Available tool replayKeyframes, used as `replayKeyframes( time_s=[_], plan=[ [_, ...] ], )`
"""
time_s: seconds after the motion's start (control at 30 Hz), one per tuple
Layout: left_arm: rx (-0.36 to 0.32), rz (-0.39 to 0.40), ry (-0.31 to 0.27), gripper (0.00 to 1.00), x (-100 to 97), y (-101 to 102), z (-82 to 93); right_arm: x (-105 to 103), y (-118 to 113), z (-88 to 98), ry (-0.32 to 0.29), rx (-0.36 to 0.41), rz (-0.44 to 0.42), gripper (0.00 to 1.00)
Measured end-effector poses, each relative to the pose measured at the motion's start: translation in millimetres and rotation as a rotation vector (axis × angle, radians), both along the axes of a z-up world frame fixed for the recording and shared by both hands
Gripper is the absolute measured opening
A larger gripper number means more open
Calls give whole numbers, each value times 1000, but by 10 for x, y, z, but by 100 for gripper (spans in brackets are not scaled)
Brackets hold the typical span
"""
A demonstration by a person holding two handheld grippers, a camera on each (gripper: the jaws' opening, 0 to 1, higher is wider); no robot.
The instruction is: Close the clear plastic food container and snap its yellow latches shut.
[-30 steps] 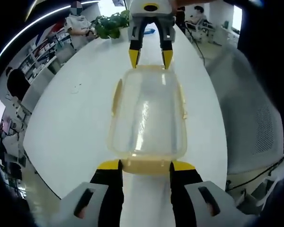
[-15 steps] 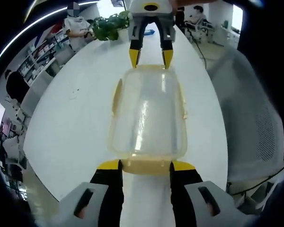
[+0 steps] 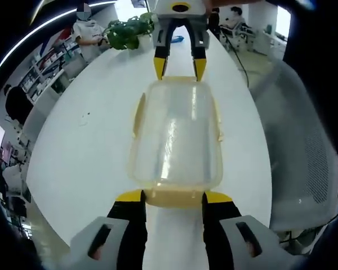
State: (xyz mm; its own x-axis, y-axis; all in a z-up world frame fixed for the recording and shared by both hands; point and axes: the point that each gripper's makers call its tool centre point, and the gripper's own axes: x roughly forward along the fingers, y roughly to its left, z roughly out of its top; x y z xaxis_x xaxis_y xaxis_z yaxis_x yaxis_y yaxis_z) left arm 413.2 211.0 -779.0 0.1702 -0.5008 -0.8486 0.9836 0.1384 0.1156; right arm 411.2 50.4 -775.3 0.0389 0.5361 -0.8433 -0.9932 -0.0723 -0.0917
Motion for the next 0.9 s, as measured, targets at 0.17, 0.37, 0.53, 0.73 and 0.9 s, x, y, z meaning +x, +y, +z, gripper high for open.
replayKeyframes(
  time_s=[0.17, 0.37, 0.53, 0.73, 0.9],
  plan=[
    [1, 2, 6, 35, 19, -100, -11, 17, -107, -12, 2, 8, -2, 35],
    [14, -2, 14, 35, 20, -201, -40, 11, -205, -51, 17, 12, -5, 35],
    [16, 1, 21, 35, 31, -309, -71, 27, -323, -71, 21, 13, -4, 35],
    [18, -4, 26, 35, 56, -439, -86, 34, -447, -85, 23, 20, -11, 35],
    [25, -7, 25, 35, 71, -538, -98, 39, -537, -88, 19, 15, -17, 35]
  ],
)
